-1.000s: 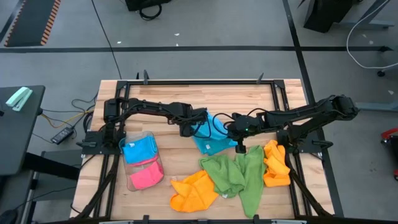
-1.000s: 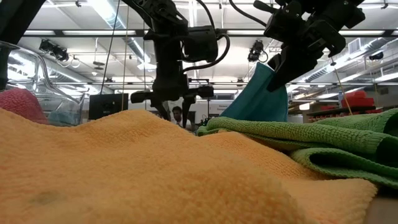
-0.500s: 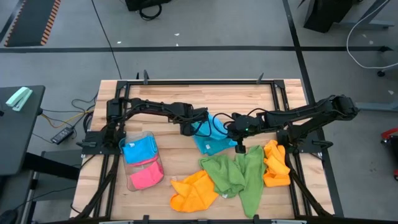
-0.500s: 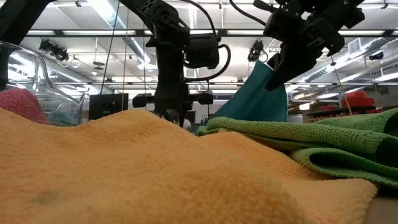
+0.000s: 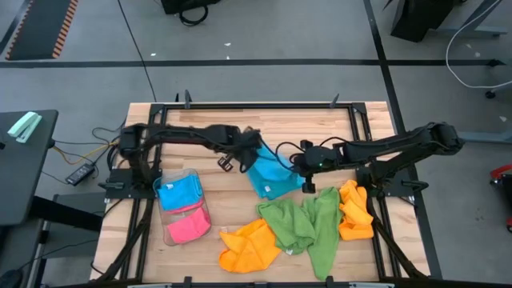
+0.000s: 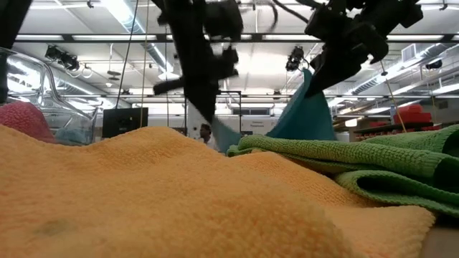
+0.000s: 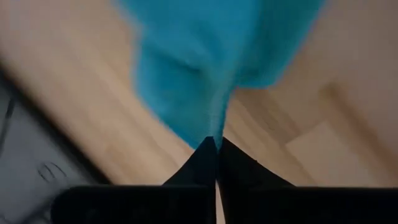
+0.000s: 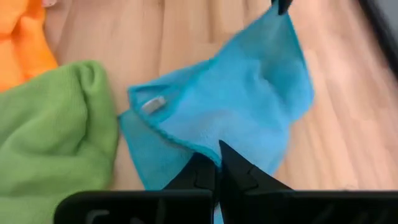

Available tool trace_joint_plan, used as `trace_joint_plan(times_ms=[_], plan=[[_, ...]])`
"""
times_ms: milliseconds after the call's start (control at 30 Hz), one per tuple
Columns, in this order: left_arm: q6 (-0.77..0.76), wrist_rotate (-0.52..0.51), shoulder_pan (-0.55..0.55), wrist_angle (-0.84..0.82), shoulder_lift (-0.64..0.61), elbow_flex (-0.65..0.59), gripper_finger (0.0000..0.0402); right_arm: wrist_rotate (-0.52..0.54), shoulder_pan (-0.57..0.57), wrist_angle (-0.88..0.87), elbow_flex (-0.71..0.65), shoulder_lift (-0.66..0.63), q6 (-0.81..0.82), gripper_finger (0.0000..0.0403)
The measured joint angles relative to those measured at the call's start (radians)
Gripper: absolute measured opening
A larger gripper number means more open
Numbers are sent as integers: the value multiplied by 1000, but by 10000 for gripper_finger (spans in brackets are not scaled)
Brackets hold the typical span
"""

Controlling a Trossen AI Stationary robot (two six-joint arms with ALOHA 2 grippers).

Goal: Fold microfiber towels
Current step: Fold the blue microfiber cloth

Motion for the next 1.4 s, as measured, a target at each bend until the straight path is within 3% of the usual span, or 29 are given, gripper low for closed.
trace_joint_plan(times_ms=[333, 567, 700, 800, 967, 1200, 1400], plan=[[-464, 100, 8, 37, -286, 2, 11, -2, 26, -16, 86, -109, -55, 7], [-635, 100, -10, 119, -431, 2, 11, 27, 40, -91, 265, -191, -103, 7], [-661, 101, -54, 158, -517, 1, 10, 14, 63, -137, 362, -217, -84, 7], [-668, 111, -102, 181, -569, 3, 22, -59, 87, -154, 411, -215, -11, 7], [-688, 201, -204, 223, -596, 1, 11, -105, 156, -171, 475, -182, 69, 7], [-687, 208, -340, 355, -596, 17, 26, -155, 275, -171, 577, -93, 65, 7], [-686, 199, -369, 410, -597, 59, 14, -143, 339, -174, 649, -69, -1, 7]])
